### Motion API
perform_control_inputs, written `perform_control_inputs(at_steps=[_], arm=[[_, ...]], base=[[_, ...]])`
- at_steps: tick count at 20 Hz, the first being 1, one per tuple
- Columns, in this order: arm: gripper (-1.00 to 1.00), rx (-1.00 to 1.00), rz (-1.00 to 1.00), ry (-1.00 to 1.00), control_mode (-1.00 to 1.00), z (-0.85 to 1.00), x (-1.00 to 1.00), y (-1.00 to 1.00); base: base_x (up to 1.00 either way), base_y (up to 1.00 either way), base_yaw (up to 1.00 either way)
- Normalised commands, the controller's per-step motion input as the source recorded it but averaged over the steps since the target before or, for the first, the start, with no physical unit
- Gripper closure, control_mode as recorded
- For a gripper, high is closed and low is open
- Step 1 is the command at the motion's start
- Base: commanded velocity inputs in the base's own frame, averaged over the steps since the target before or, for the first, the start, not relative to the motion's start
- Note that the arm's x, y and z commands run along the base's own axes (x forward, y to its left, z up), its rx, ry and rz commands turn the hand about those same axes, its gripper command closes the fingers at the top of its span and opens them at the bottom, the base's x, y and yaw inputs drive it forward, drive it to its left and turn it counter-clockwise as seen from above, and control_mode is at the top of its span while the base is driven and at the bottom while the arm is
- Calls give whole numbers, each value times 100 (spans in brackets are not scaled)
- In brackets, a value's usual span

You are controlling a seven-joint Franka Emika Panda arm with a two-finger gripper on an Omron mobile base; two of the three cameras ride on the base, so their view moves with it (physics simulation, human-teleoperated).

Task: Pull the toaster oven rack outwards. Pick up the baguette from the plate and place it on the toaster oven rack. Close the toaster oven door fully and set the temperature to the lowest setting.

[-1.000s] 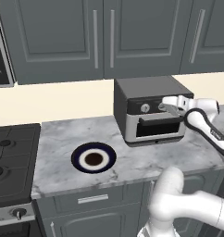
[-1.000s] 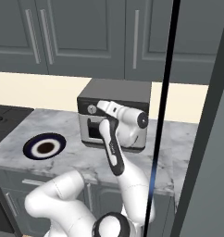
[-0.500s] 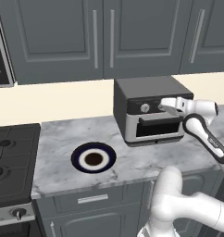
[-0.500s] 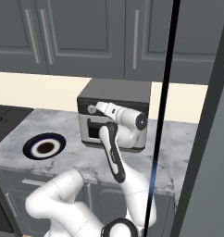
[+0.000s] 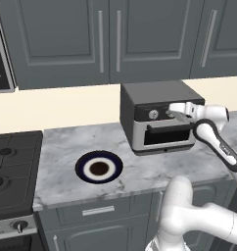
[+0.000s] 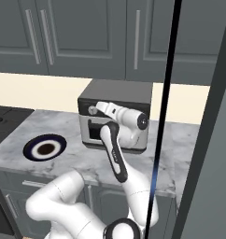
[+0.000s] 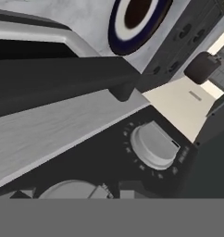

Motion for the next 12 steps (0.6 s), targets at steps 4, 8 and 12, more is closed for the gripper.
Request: perform_control_inputs(at_steps=[4,8,12], arm=[[100,-100,0,72,-100,0,58,44],[100,-100,0,71,-100,0,61,41],[100,-62,6,64,-100,-3,88,25]], base=[[0,0,0],[0,0,0],[0,0,0]])
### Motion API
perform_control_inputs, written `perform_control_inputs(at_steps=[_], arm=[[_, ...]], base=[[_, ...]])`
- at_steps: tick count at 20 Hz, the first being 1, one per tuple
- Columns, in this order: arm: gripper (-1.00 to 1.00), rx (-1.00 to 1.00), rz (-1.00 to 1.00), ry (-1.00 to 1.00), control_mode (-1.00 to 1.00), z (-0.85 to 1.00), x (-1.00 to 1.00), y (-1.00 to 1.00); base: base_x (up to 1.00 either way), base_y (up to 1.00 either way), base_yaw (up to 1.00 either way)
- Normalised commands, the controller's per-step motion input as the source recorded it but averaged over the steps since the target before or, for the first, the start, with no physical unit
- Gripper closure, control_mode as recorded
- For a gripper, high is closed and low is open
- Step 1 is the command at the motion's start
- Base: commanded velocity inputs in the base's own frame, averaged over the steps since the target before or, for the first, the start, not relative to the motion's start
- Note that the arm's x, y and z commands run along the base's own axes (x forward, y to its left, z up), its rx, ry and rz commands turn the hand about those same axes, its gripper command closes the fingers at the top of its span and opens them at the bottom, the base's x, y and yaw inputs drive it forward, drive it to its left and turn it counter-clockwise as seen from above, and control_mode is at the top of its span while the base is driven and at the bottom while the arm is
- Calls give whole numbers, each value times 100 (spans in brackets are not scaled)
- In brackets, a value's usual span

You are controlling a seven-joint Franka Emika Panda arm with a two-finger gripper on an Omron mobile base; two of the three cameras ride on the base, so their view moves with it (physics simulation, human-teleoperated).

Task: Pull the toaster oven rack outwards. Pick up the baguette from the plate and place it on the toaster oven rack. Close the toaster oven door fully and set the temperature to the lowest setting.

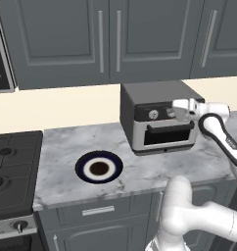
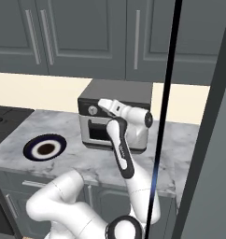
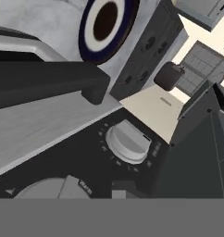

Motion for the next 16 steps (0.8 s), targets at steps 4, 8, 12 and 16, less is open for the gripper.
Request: perform_control_inputs(at_steps=[4,8,12,16], arm=[[100,-14,1,13,-100,-4,31,7],[100,-34,-5,0,-100,-1,4,35],[100,-91,-3,-9,-100,3,0,65],[100,-100,-6,-13,-100,0,0,66]], base=[[0,0,0],[0,0,0],[0,0,0],[0,0,0]])
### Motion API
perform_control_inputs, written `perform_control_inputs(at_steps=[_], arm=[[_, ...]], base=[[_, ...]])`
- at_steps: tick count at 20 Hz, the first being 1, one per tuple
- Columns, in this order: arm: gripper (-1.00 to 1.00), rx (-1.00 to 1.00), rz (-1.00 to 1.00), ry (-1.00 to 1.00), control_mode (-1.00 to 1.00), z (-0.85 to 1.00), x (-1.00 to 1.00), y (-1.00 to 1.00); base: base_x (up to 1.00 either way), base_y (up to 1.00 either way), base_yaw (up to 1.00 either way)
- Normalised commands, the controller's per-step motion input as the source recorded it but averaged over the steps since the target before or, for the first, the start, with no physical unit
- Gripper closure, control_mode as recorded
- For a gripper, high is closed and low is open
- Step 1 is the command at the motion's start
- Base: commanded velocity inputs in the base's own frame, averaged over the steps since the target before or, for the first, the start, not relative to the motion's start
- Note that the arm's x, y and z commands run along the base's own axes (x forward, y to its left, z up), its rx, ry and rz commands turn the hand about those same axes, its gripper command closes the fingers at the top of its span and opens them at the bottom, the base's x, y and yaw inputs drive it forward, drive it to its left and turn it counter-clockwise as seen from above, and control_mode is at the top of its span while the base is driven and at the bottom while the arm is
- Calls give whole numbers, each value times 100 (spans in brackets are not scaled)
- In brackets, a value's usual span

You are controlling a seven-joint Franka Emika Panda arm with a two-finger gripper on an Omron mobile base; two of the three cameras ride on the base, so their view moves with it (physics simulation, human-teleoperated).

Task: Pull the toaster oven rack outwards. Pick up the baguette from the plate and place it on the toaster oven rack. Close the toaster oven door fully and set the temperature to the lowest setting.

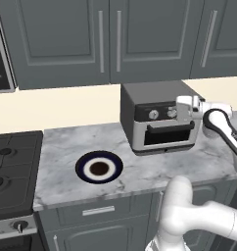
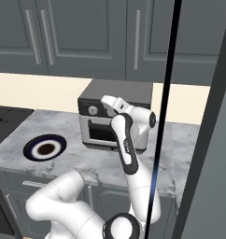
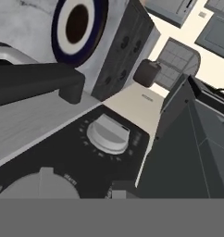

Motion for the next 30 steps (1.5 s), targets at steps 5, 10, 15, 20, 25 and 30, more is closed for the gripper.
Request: perform_control_inputs(at_steps=[5,10,15,20,25,30], arm=[[100,-100,-6,-8,-100,0,0,60],[100,-100,-5,-3,-100,0,-3,57],[100,-100,-2,-4,-100,0,-1,58],[100,-100,4,0,-100,0,0,59],[100,-100,50,13,-100,-7,0,12],[100,-73,52,5,-100,-40,-2,20]], base=[[0,0,0],[0,0,0],[0,0,0],[0,0,0],[0,0,0],[0,0,0]])
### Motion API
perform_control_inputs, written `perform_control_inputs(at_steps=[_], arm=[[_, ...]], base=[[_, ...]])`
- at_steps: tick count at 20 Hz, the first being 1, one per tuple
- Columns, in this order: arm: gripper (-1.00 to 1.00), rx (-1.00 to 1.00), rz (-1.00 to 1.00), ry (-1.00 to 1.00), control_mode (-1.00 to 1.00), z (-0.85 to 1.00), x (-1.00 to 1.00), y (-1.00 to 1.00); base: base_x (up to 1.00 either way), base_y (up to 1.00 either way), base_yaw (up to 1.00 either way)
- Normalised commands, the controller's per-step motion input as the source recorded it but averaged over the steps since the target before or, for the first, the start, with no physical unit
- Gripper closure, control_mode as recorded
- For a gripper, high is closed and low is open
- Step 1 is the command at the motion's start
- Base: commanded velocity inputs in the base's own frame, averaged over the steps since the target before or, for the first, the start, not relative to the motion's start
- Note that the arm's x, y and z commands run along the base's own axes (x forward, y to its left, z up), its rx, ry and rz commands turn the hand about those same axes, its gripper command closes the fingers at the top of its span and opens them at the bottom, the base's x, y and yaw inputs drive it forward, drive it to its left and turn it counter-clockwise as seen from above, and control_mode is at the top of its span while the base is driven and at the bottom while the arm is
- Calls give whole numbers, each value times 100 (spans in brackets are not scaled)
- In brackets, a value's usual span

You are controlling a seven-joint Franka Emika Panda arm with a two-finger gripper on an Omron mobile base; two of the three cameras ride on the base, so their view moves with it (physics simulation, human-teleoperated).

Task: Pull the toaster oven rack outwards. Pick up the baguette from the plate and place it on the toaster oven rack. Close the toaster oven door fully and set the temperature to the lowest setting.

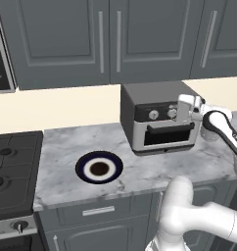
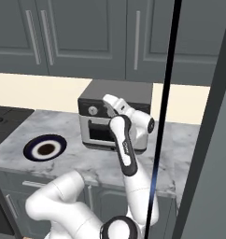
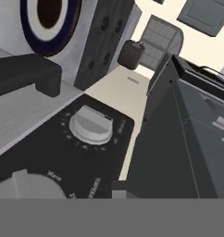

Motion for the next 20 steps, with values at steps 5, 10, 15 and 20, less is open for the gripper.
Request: perform_control_inputs(at_steps=[5,10,15,20], arm=[[100,-62,-52,0,-100,-60,0,44],[100,-100,-18,-13,-100,-7,0,46],[100,-100,4,0,-100,0,0,50],[100,-100,19,0,-100,0,0,54]], base=[[0,0,0],[0,0,0],[0,0,0],[0,0,0]])
